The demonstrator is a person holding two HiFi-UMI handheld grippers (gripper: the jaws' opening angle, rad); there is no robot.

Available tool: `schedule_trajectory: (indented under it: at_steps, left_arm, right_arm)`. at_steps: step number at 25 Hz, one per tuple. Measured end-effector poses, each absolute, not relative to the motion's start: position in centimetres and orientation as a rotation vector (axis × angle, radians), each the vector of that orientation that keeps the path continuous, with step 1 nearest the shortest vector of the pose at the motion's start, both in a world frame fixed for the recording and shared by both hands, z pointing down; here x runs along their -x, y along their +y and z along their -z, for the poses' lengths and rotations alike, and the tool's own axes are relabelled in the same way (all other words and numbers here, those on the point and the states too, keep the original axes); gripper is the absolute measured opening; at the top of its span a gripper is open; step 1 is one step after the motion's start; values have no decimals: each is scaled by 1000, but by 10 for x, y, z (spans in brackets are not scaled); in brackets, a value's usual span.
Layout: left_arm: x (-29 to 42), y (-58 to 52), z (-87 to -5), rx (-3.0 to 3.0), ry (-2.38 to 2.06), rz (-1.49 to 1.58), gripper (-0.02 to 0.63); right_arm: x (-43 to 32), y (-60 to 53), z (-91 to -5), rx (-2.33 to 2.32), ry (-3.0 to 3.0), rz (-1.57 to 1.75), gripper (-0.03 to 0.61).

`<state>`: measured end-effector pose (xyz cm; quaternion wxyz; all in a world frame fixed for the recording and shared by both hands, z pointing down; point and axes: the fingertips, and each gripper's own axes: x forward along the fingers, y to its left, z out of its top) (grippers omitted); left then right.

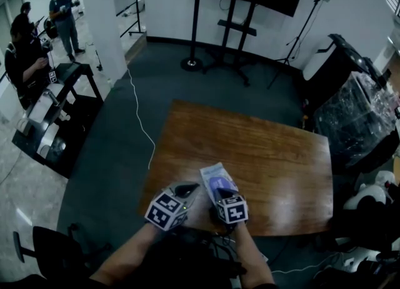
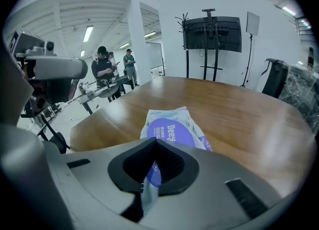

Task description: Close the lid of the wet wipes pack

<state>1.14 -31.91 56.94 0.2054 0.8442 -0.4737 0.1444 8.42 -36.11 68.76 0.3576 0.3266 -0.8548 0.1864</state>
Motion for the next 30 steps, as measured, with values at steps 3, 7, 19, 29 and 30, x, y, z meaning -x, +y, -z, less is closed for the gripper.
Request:
schedule_trajectory:
  at_steps: [3, 7, 19, 29, 30]
  left_arm:
    - [-7, -318, -569, -2366, -1304, -399, 8]
    - [-3, -314, -566, -2398, -1260, -398, 8]
    - [-31, -312, -517, -2648, -1051, -350, 8]
    - [-88, -291, -457, -2782, -981, -224, 8]
    - [-92, -288, -451, -2797, -983, -214, 8]
  right_arm:
    - [-85, -362, -695, -873, -2181, -489, 9]
    - [-85, -363, -691, -949, -2165, -495, 9]
    - [-95, -326, -603, -1246, -2311, -507, 8]
    - [-137, -293, -481, -1424, -2530, -325, 9]
    - [-141, -288, -470, -1438, -2551, -312, 8]
